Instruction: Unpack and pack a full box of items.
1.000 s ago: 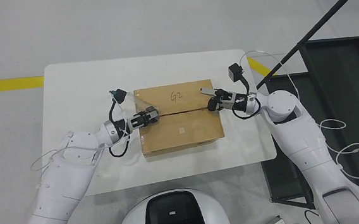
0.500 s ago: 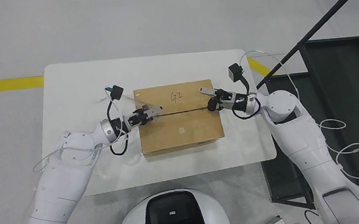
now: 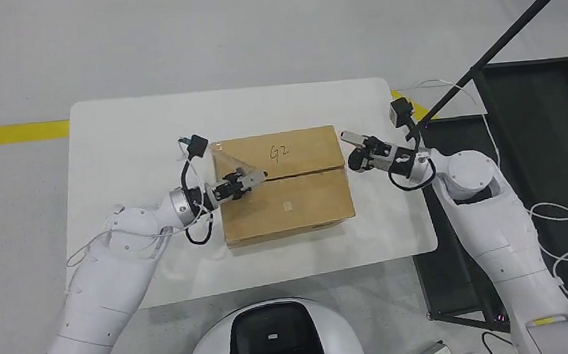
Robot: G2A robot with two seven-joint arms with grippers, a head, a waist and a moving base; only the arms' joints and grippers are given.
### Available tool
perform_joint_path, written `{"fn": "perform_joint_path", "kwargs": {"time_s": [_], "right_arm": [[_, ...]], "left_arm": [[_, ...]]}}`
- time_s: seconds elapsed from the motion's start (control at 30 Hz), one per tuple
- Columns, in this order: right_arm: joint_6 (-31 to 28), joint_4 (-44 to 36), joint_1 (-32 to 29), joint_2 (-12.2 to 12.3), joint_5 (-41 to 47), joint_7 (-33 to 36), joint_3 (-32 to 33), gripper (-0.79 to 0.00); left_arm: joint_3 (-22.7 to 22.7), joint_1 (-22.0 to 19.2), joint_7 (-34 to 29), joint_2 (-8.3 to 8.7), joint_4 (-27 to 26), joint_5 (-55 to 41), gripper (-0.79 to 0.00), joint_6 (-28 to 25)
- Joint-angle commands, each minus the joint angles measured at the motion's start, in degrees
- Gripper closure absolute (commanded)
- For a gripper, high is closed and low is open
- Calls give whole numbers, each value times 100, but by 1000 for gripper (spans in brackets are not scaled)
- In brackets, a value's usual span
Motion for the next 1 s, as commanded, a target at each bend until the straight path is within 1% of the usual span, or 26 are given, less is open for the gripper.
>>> {"fn": "perform_joint_path", "kwargs": {"time_s": [0.0, 0.13, 0.27, 0.7, 0.8, 0.9, 0.97], "right_arm": [[18, -34, -78, 13, 21, -28, 75, -785], [49, -134, -199, 31, 37, -49, 156, -785], [47, -182, -228, 40, 56, -28, 176, -785], [34, -185, -222, 41, 70, -14, 178, -785], [39, -197, -241, 39, 57, -71, 173, -785], [62, -283, -304, 40, 3, -172, 164, -785], [74, -303, -327, 45, -22, -174, 170, -785]], "left_arm": [[22, -55, -13, -14, 89, -84, -785, -81], [38, -95, -41, -28, 143, -112, -785, -262], [-55, -43, -83, -12, 173, -250, -785, -393], [-55, -43, -83, -12, 173, -250, -785, -393], [-109, 16, 111, -9, 151, -245, -785, -285], [-42, -58, 63, -29, 120, -190, -785, -288], [87, -161, -24, -62, 136, -134, -785, -323]]}}
